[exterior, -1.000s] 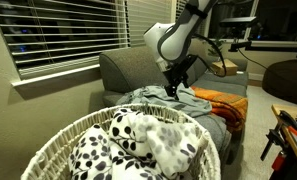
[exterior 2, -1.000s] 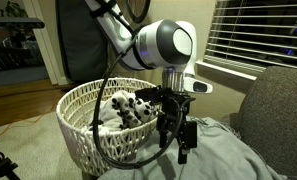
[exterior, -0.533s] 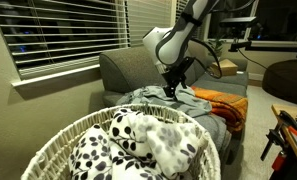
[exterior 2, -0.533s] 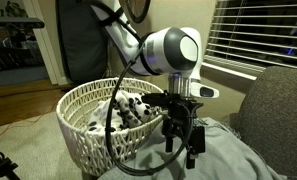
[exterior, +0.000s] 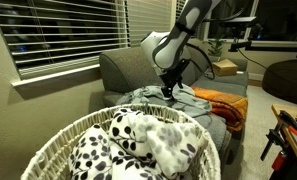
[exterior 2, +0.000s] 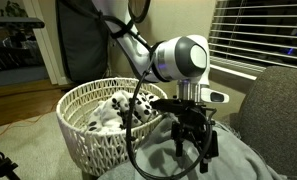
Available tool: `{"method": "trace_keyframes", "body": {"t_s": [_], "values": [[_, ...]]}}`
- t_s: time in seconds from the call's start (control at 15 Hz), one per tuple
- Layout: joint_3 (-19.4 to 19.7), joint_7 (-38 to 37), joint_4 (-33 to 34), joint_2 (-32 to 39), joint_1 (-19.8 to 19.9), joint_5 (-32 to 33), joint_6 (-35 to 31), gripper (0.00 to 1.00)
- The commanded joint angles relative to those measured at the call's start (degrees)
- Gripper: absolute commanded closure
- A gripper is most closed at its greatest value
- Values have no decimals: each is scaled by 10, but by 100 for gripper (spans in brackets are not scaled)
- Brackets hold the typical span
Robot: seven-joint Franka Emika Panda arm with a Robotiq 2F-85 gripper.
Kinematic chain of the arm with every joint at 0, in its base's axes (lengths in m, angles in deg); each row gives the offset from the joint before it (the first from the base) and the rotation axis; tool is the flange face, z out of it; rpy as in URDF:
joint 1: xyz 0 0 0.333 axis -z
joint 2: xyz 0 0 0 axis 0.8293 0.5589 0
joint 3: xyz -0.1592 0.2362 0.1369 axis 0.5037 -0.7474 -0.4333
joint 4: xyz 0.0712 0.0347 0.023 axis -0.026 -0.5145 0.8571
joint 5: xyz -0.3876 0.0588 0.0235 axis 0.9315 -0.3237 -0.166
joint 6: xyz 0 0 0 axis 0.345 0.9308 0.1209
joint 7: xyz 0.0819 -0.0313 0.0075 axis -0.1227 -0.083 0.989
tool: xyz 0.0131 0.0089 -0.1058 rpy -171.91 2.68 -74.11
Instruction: Put the gray blanket in the white basket
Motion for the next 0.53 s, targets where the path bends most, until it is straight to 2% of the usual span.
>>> {"method": "trace_keyframes", "body": {"t_s": [0.0,0.47], "values": [[4,21,40,24,5,-2,23,0],[2,36,74,54,11,-7,30,0]]}}
